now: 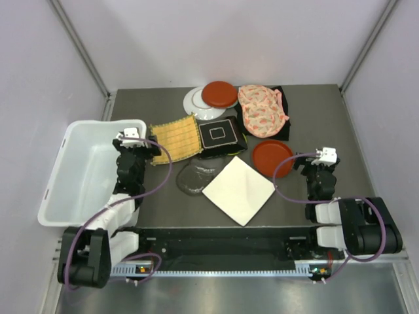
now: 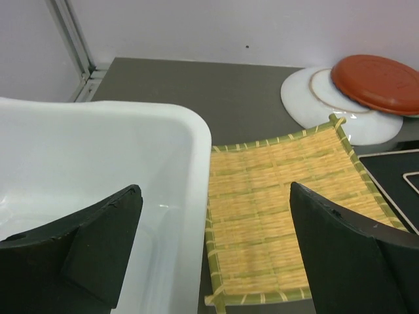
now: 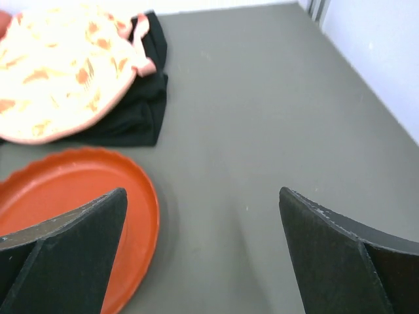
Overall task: Place the plates into the plastic bin on the countertop
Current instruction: Pick up the plate at the center of the board.
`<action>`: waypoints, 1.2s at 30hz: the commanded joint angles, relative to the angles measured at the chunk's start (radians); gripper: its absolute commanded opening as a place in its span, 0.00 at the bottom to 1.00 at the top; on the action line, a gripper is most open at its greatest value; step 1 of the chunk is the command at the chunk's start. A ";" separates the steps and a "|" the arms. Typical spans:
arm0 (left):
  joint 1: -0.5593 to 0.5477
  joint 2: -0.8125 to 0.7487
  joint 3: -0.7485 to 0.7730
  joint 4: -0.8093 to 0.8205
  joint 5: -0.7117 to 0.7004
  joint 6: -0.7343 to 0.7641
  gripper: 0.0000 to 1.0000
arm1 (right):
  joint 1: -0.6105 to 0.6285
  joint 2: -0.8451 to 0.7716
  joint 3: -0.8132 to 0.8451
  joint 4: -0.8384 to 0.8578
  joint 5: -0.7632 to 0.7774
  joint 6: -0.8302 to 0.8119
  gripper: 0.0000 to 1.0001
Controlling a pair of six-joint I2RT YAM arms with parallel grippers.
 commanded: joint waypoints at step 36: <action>-0.054 -0.042 0.766 -1.098 0.232 -0.184 0.99 | -0.009 -0.853 0.352 -1.151 0.183 0.369 0.99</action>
